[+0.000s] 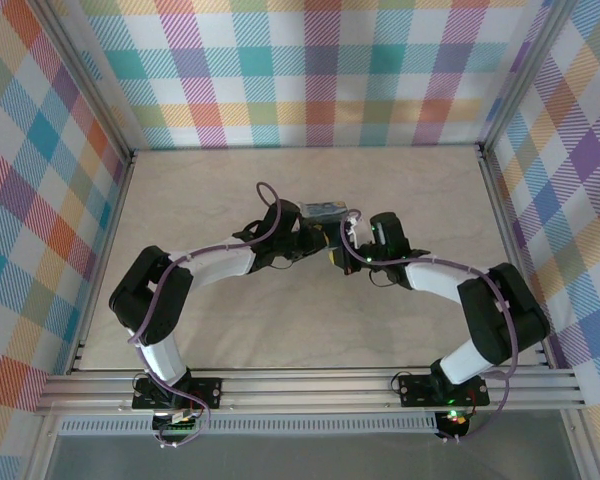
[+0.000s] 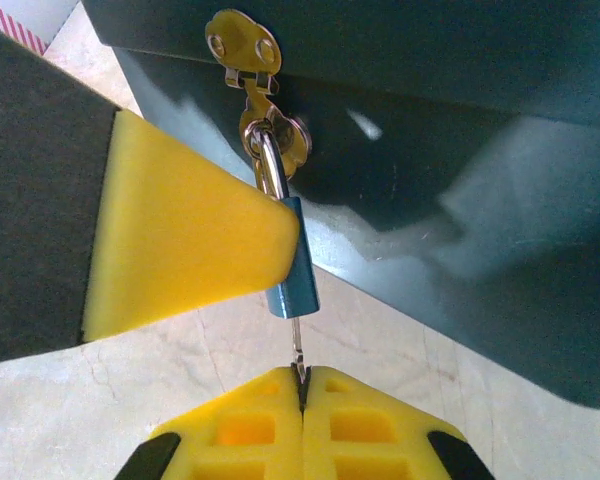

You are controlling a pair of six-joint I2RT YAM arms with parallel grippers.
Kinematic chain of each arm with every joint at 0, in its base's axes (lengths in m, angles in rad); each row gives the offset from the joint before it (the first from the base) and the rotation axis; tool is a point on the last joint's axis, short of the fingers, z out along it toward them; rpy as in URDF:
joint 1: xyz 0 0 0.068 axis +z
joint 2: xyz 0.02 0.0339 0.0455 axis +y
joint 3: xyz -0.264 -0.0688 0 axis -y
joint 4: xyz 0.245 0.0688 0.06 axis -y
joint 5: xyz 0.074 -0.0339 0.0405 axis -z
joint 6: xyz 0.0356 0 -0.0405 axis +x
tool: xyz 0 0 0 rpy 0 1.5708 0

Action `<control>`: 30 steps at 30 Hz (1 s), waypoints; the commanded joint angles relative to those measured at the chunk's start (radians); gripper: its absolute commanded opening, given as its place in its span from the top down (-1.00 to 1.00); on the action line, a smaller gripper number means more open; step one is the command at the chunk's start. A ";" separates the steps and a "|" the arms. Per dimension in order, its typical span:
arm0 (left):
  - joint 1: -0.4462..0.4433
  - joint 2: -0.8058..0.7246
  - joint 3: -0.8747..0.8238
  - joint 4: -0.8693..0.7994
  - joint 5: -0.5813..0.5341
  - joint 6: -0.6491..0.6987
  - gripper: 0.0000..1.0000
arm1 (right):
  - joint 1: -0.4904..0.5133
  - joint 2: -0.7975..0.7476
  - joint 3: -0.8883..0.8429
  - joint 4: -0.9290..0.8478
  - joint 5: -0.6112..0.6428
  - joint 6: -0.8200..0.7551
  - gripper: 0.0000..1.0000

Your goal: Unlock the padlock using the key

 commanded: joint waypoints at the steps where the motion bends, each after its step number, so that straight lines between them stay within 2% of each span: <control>1: -0.039 0.006 0.000 -0.004 0.098 0.005 0.73 | 0.018 0.001 0.118 0.228 -0.119 -0.021 1.00; 8: -0.040 0.010 0.002 -0.001 0.094 0.001 0.73 | 0.016 -0.004 0.121 0.215 -0.126 -0.024 1.00; 20: -0.041 0.018 0.017 0.001 0.083 0.000 0.72 | 0.015 -0.059 0.000 0.226 -0.136 0.024 1.00; 30: -0.040 0.010 0.011 0.003 0.094 0.000 0.73 | 0.007 -0.033 0.061 0.282 -0.120 0.018 1.00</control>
